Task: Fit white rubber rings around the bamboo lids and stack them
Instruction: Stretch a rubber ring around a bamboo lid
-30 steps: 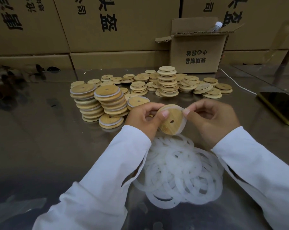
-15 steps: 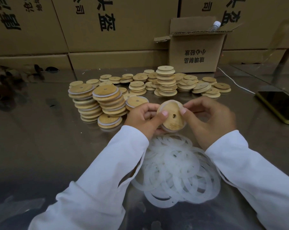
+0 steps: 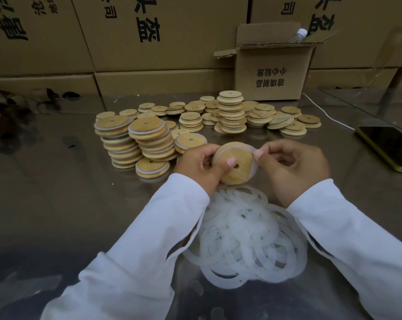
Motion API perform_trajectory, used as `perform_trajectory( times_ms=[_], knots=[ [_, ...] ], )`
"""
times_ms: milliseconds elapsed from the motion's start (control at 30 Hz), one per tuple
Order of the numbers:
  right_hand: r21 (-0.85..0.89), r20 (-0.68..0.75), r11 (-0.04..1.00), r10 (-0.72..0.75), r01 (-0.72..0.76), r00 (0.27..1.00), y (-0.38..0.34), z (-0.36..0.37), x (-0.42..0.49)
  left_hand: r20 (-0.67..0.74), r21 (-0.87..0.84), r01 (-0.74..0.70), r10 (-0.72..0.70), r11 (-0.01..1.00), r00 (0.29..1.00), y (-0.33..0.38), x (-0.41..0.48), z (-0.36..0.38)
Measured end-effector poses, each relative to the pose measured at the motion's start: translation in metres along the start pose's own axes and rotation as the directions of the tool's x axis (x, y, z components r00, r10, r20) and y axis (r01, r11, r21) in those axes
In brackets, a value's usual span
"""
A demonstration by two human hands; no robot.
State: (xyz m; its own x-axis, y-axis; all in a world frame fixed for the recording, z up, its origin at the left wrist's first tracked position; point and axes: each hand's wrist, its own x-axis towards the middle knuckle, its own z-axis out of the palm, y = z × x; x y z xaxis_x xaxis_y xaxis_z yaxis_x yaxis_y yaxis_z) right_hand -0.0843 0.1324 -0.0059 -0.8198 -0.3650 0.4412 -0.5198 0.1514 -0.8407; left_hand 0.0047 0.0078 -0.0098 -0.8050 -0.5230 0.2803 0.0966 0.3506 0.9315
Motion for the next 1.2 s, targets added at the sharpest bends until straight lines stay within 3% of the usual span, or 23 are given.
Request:
perform_trajectory(
  times_ms=[267, 433, 500, 600, 867, 1200],
  knots=[
    [0.05, 0.11, 0.998, 0.019, -0.024, 0.994, -0.0014, -0.0024, 0.0042, -0.029, -0.018, 0.027, -0.028, 0.999, 0.999, -0.0014, -0.0006, 0.0014],
    [0.061, 0.115, 0.998, -0.03, 0.023, 0.993, -0.0024, -0.001, -0.0003, -0.044, -0.332, 0.162, -0.187, 0.929, 0.981, 0.0017, 0.0004, 0.0049],
    [0.053, 0.088, 0.998, -0.039, 0.034, 0.995, -0.0025, -0.0001, -0.0007, -0.029, -0.385, 0.182, -0.209, 0.905, 0.977, 0.0031, 0.0009, 0.0039],
    [0.026, 0.066, 0.998, -0.052, 0.05, 0.996, -0.0017, -0.0003, 0.0001, -0.009, -0.301, 0.186, -0.198, 0.935, 0.98, 0.0026, 0.0004, 0.0044],
    [-0.18, 0.191, 0.966, -0.15, 0.185, 0.97, -0.0032, 0.0012, -0.0028, -0.036, -0.088, 0.046, -0.05, 0.995, 0.998, -0.0002, -0.0016, 0.0029],
    [-0.056, 0.187, 0.998, 0.004, 0.007, 0.982, -0.0022, -0.0002, 0.0006, 0.0, -0.046, -0.039, 0.039, 0.998, 0.999, 0.0023, -0.0031, 0.0049]
  ],
)
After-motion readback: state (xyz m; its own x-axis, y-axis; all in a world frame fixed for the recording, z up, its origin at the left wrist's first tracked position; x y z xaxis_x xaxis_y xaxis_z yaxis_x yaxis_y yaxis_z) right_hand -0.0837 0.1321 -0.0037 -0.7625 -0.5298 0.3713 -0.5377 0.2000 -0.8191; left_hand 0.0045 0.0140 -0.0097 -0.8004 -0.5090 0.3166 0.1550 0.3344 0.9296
